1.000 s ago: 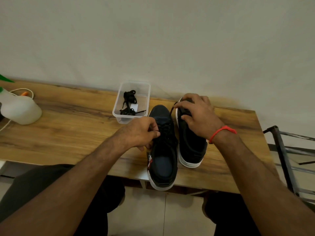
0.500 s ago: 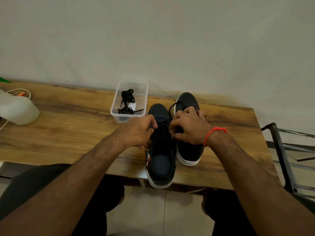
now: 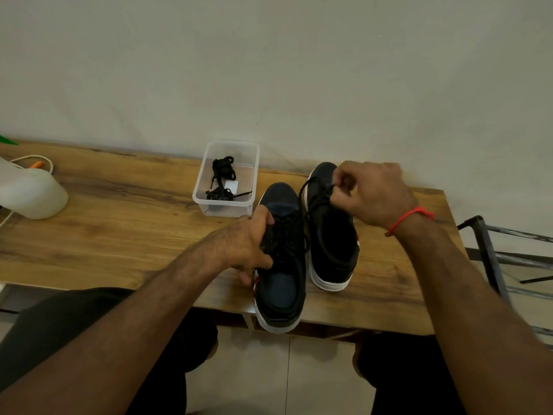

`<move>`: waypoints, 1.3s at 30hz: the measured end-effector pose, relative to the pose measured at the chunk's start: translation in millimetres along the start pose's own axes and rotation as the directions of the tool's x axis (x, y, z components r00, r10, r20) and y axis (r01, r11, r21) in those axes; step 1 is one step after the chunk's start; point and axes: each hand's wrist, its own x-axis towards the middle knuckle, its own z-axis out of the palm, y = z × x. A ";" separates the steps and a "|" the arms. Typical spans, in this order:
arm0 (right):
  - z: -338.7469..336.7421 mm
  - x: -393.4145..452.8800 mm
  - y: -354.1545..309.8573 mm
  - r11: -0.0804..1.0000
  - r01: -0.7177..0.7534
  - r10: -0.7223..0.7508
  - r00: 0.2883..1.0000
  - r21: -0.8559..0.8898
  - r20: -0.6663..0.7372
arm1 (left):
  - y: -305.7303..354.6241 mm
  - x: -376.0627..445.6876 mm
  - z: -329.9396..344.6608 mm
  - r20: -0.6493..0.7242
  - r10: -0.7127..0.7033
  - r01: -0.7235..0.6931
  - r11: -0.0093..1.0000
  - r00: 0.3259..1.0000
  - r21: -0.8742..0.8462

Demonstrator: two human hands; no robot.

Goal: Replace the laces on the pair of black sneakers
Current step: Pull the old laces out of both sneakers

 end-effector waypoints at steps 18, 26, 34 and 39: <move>-28.2 10.5 26.7 0.892 -0.106 0.319 0.836 0.440 -0.446 | 1.0 0.1 -1.3 0.034 -0.034 0.034 0.999 0.999 0.011; -2.2 14.0 -24.2 0.607 -0.019 -0.039 0.998 0.794 0.054 | 3.2 -3.0 -7.8 -0.063 0.092 -0.089 0.995 0.994 0.046; 21.7 -1.4 -24.7 0.900 -0.056 -0.043 0.976 0.433 0.215 | 7.7 -6.5 -14.3 -0.013 0.157 -0.158 0.987 0.987 -0.032; 32.4 -14.3 -33.7 0.959 -0.009 -0.110 0.909 0.284 0.402 | 8.6 -3.4 -15.3 -0.074 0.241 -0.232 0.966 0.968 0.109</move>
